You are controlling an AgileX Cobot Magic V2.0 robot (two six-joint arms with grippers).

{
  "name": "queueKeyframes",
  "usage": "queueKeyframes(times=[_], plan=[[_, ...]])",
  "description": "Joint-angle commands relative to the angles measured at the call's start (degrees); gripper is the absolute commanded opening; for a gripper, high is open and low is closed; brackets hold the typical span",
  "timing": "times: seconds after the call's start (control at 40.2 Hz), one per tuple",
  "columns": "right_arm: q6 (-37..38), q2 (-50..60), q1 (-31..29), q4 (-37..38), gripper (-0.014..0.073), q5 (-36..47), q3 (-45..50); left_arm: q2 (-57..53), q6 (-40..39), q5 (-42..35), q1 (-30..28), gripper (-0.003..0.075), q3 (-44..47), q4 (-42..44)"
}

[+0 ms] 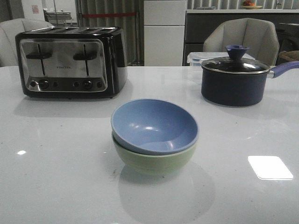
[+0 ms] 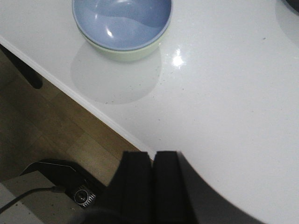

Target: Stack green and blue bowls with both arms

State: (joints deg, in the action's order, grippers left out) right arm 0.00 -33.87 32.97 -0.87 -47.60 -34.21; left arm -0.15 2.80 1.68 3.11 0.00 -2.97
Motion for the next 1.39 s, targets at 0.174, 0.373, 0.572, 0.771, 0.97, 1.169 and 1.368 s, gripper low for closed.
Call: queueKeyframes(times=[0.174, 0.373, 0.572, 0.771, 0.97, 1.169, 1.368], plan=[[0.0, 0.2, -0.2, 0.4, 0.0023, 3.3, -1.6, -1.1, -0.6, -5.2, 0.0, 0.0095, 0.6, -0.5], [0.0, 0.2, -0.2, 0.4, 0.0023, 3.3, -1.6, -1.1, -0.6, -5.2, 0.0, 0.0095, 0.6, -0.5], [0.0, 0.2, -0.2, 0.4, 0.0023, 3.3, -1.6, -1.1, -0.6, -5.2, 0.0, 0.0095, 0.6, -0.5], [0.0, 8.1, -8.8, 0.4, 0.0023, 11.2, 3.8, -1.1, -0.6, -5.2, 0.0, 0.0095, 0.6, -0.5], [0.0, 22.0, -24.6, 0.4, 0.0023, 30.8, 17.0, -1.1, -0.6, -5.2, 0.0, 0.0095, 0.6, -0.5], [0.0, 31.3, -31.7, -0.4, 0.0023, 43.8, 28.5, -1.1, -0.6, -5.2, 0.0, 0.0095, 0.6, -0.5], [0.0, 35.6, -31.9, -0.4, 0.0023, 49.7, 35.5, -1.1, -0.6, -5.2, 0.0, 0.0095, 0.6, -0.5]])
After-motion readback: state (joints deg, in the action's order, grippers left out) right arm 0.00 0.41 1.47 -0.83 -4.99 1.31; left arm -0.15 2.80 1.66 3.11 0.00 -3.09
